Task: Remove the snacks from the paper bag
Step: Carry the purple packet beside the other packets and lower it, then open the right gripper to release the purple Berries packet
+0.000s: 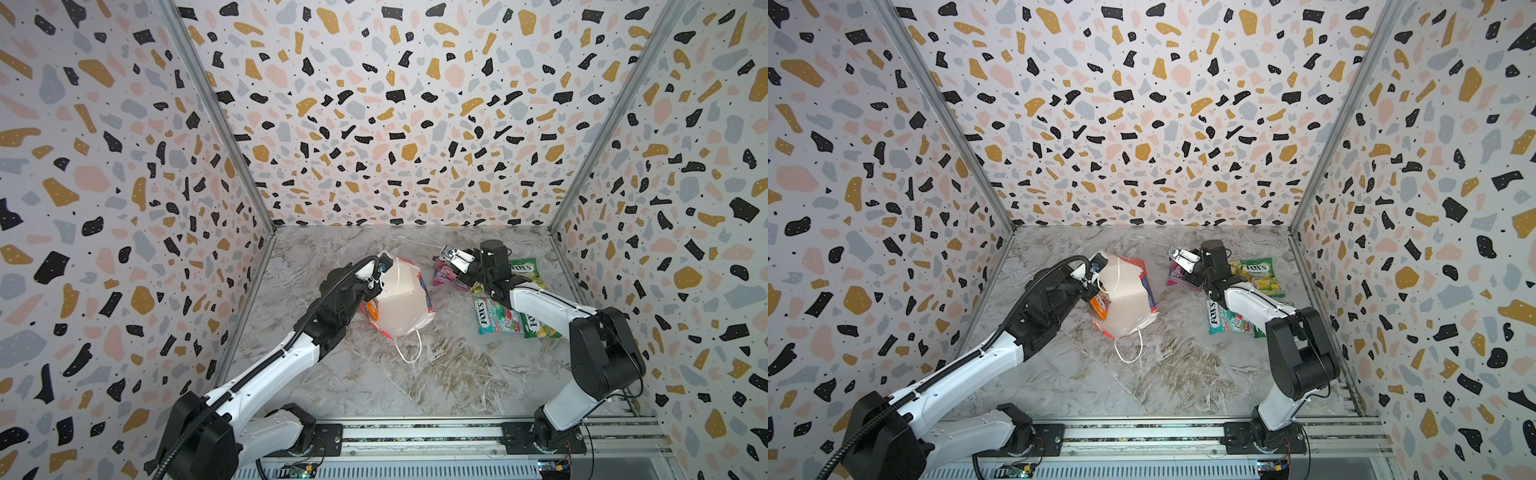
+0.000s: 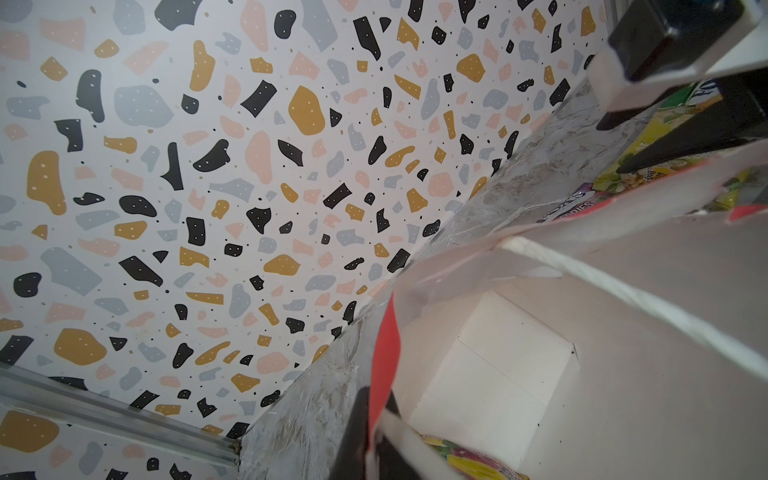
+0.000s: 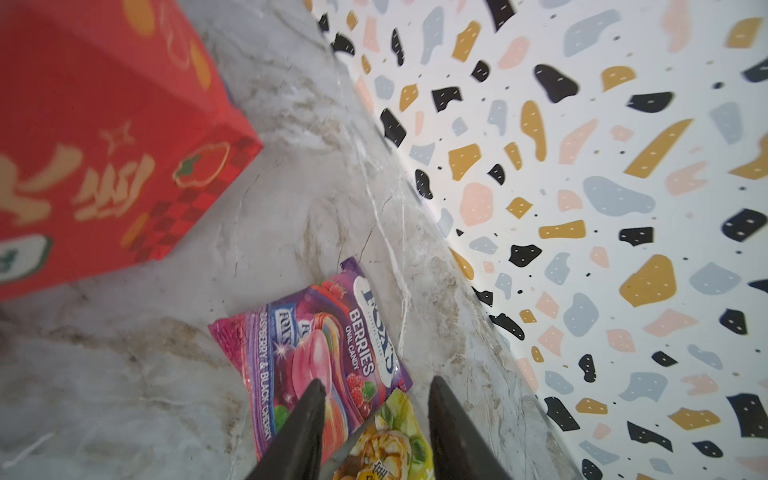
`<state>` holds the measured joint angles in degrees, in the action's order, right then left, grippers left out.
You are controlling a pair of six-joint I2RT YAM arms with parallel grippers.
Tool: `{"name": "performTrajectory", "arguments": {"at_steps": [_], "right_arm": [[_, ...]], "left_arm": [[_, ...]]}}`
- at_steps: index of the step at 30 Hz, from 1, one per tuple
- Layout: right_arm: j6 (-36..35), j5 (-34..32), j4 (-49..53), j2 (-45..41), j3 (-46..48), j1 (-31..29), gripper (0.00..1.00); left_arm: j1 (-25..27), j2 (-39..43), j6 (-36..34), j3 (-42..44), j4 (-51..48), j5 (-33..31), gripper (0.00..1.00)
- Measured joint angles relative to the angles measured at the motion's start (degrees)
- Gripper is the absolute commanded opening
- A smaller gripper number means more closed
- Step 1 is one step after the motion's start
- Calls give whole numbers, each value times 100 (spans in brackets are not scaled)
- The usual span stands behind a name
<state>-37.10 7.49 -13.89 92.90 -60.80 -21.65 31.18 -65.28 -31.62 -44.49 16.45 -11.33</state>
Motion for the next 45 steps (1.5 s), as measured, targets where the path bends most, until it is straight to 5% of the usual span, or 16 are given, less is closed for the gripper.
{"name": "performTrajectory", "arguments": {"at_steps": [5, 8, 10, 14, 24, 32, 45], "right_arm": [[1554, 229, 83, 232, -516, 219, 37], [2640, 372, 319, 861, -1241, 306, 48], [3331, 271, 330, 1204, -1443, 332, 65], [4065, -197, 570, 1716, -1558, 151, 71], [4577, -1143, 1049, 2680, -2107, -597, 72], [4706, -1268, 940, 2719, -1934, -592, 63], [4909, -1176, 837, 2715, -1779, -608, 67]], "left_arm": [[0, 0, 146, 0, 50, -144, 0], [0, 0, 210, 20, 96, -267, 0], [-2, 0, 247, 72, 199, -302, 0], [-33, 2, 304, 90, 262, -295, 0], [-35, 0, 400, 90, 275, -111, 0], [-35, -7, 400, 90, 275, -4, 0], [-37, -7, 400, 90, 293, 20, 0]]}}
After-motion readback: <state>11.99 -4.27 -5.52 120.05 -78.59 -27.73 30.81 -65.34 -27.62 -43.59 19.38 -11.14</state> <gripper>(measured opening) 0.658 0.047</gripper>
